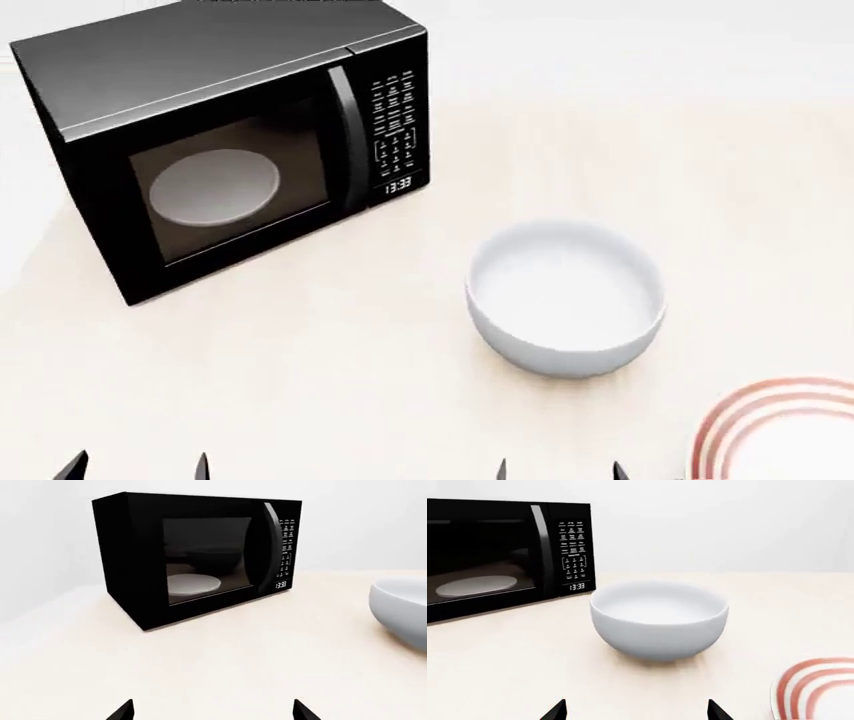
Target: Open the microwave.
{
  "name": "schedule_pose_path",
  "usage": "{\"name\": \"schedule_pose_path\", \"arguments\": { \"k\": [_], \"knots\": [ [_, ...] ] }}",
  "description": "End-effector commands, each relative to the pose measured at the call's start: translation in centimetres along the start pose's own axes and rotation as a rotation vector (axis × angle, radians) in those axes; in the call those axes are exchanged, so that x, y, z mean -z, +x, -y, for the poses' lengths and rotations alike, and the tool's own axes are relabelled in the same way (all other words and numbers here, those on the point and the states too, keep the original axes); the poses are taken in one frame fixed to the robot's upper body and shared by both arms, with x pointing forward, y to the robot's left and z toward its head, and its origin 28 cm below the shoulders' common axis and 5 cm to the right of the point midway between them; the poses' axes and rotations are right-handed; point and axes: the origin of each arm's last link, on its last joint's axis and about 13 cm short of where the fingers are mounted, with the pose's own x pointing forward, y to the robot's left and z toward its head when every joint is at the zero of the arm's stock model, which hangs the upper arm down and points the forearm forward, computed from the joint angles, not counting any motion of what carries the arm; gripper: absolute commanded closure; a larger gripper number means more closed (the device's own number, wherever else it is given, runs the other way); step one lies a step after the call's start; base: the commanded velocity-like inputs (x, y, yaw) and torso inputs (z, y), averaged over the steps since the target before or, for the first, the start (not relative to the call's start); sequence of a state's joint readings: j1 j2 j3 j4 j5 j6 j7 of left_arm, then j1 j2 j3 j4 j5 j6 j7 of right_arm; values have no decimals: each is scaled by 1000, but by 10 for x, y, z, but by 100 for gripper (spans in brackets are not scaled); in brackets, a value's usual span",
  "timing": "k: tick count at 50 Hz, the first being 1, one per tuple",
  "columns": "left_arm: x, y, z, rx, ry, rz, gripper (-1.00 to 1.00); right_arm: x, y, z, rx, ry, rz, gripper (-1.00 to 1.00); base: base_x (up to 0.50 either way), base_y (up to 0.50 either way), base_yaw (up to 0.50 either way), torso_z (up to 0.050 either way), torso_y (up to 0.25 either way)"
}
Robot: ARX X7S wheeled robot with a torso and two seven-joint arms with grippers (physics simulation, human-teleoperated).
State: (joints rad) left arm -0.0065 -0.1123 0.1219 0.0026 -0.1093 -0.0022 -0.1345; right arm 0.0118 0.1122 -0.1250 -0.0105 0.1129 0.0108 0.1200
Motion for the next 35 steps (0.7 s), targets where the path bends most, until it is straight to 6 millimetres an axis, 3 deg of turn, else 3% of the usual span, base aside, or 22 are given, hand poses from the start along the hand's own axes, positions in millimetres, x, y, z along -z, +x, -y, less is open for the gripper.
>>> {"name": "schedule_pose_path", "arguments": {
  "k": [1,18,35],
  "knots": [
    [1,0,0,4,2,-8,-100,1,0,-1,1,-1,-11,-100,43,426,0,0,0],
    [1,0,0,7,-1,-6,-100,1,-1,-1,4,-2,-6,-100,46,373,0,0,0],
    [0,0,0,7,3,-3,-100,0,-1,0,1,9,1,-100,343,174,0,0,0]
  ]
}}
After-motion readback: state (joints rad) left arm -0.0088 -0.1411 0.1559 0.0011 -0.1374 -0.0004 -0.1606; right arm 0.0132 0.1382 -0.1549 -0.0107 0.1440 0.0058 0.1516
